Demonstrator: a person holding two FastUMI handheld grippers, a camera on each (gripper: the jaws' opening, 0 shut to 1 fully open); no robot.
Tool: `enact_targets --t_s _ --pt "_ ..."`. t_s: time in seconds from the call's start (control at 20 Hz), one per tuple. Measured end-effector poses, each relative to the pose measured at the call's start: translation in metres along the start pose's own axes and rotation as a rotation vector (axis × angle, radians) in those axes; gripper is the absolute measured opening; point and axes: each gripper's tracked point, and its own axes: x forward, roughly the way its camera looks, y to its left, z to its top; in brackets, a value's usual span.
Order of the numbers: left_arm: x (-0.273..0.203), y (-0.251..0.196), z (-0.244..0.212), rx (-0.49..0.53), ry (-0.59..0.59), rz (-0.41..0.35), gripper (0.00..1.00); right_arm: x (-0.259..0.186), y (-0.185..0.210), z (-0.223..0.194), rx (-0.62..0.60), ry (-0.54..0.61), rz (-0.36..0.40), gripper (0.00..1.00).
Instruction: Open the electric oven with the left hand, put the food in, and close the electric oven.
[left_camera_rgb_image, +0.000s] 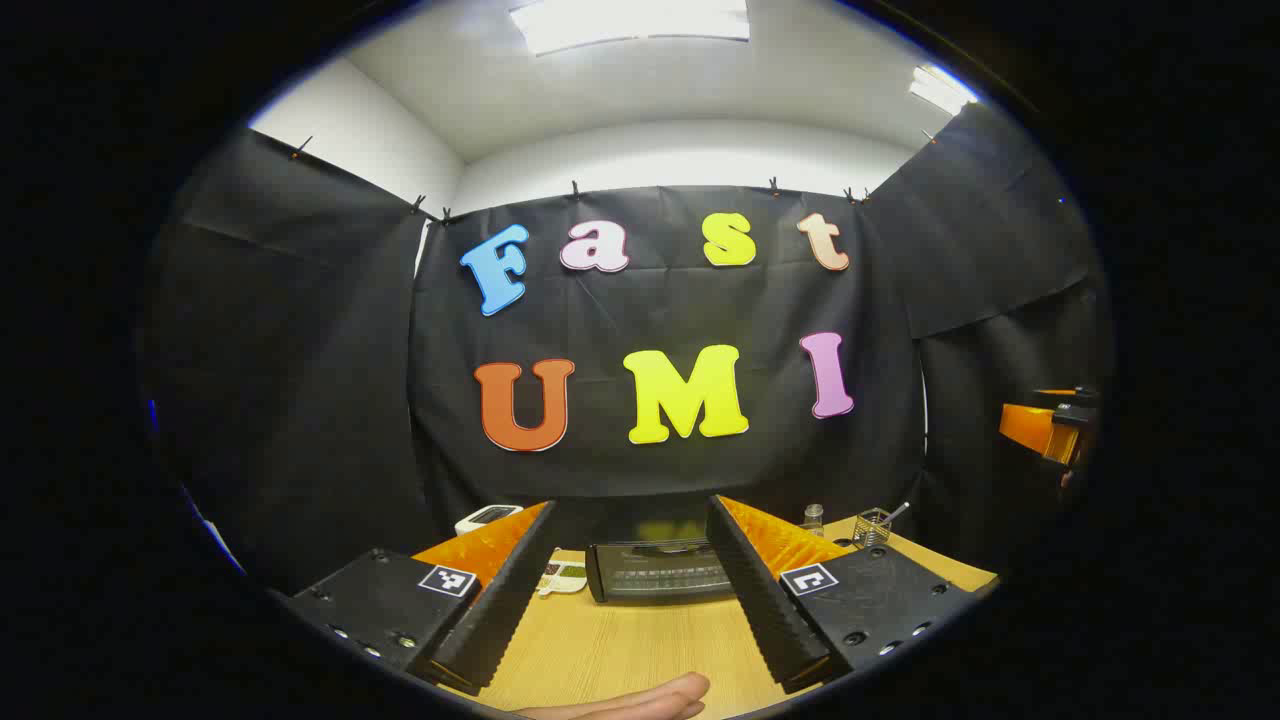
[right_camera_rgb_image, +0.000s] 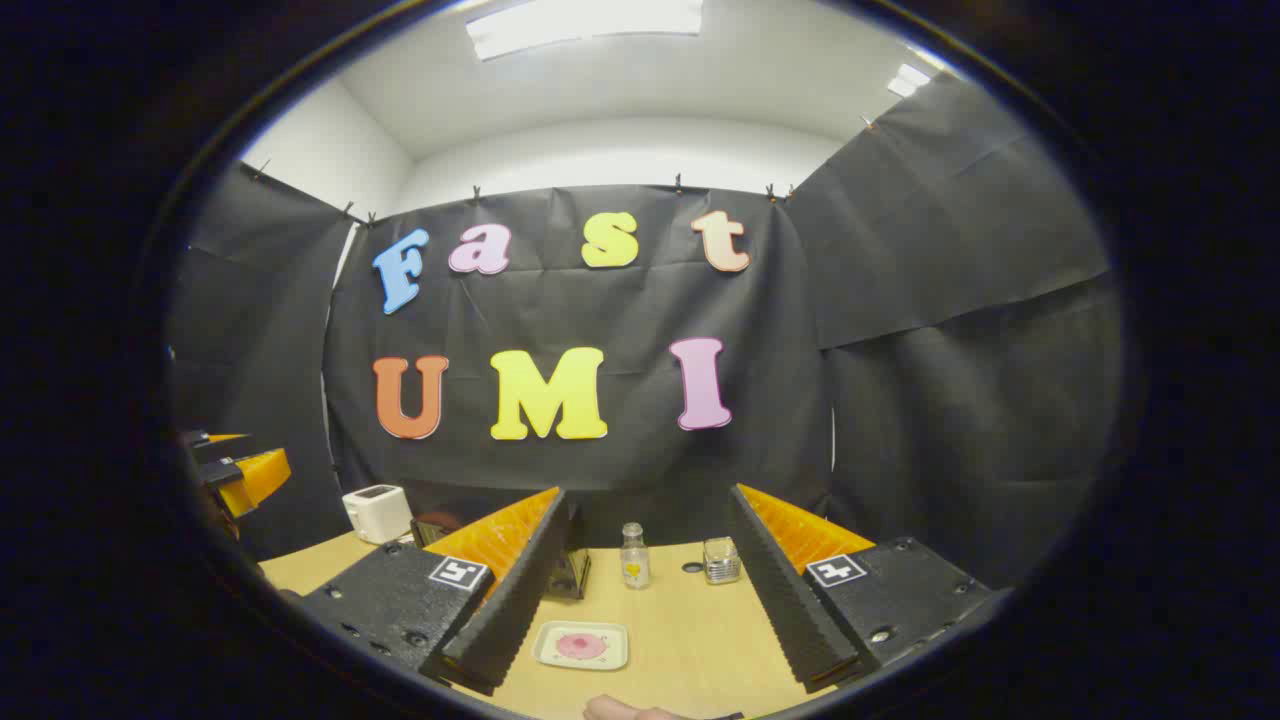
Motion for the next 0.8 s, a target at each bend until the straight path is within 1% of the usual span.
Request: enact_targets --t_s 0.15,0.35,0.5,0.65,0.75,0.8 --pt "0.001 0.001 0.0 -0.008 0.0 0.001 0.94 0.002 0.002 -0.001 0.004 0.0 0.008 0.96" --pt "0.003 0.004 -0.003 -0.006 -0.004 0.023 0.94 0.004 0.003 0.001 -0.018 -0.017 0.012 0.96" --pt "0.018 0.009 -0.01 -0.001 -0.001 0.034 0.94 0.006 0.004 -0.003 -0.027 -0.024 0.018 0.96" --pt "0.037 -0.002 -0.02 -0.018 0.012 0.002 0.94 0.015 0.004 -0.009 -0.028 -0.035 0.025 0.96" --pt "0.055 -0.011 -0.03 -0.013 0.018 -0.028 0.94 0.021 0.006 -0.019 -0.02 -0.025 0.046 0.96" --pt "0.065 -0.013 -0.036 -0.006 0.027 -0.031 0.95 0.025 0.008 -0.024 -0.014 -0.016 0.061 0.96"
